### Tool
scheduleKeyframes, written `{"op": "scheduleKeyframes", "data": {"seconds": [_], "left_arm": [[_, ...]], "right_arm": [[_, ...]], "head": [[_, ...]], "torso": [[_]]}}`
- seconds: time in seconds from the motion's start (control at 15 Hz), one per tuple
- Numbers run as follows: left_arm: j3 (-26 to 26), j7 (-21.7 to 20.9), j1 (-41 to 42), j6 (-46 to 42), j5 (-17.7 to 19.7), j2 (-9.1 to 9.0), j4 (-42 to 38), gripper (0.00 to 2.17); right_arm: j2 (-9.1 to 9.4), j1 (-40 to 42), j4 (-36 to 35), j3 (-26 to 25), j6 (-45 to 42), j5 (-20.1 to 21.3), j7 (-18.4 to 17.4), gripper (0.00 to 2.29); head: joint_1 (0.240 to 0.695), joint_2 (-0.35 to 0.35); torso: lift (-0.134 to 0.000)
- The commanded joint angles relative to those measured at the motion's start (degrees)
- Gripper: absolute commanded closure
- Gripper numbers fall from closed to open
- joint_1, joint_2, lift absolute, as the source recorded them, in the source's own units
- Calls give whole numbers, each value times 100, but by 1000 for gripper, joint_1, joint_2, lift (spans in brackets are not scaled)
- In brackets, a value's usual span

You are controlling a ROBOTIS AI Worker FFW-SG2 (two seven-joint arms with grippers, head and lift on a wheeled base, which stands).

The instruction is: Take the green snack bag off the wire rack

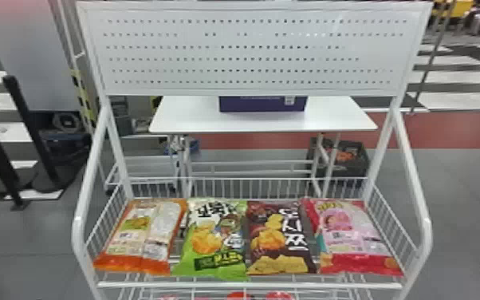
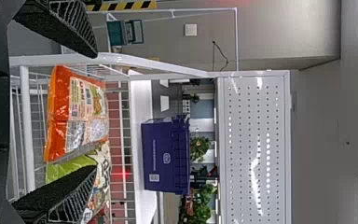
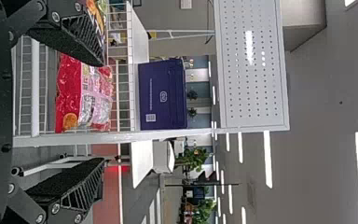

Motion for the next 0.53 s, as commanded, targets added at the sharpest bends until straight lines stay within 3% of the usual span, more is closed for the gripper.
{"op": "scheduleKeyframes", "data": {"seconds": [0.0, 0.47], "left_arm": [[0, 0, 0, 0, 0, 0, 13, 29], [0, 0, -9, 0, 18, 0, 31, 29]], "right_arm": [[9, -9, 1, 0, 0, 0, 0, 174], [18, 18, -7, 0, -18, 0, 0, 174]], "head": [[499, 0], [499, 0]], "torso": [[0], [0]]}}
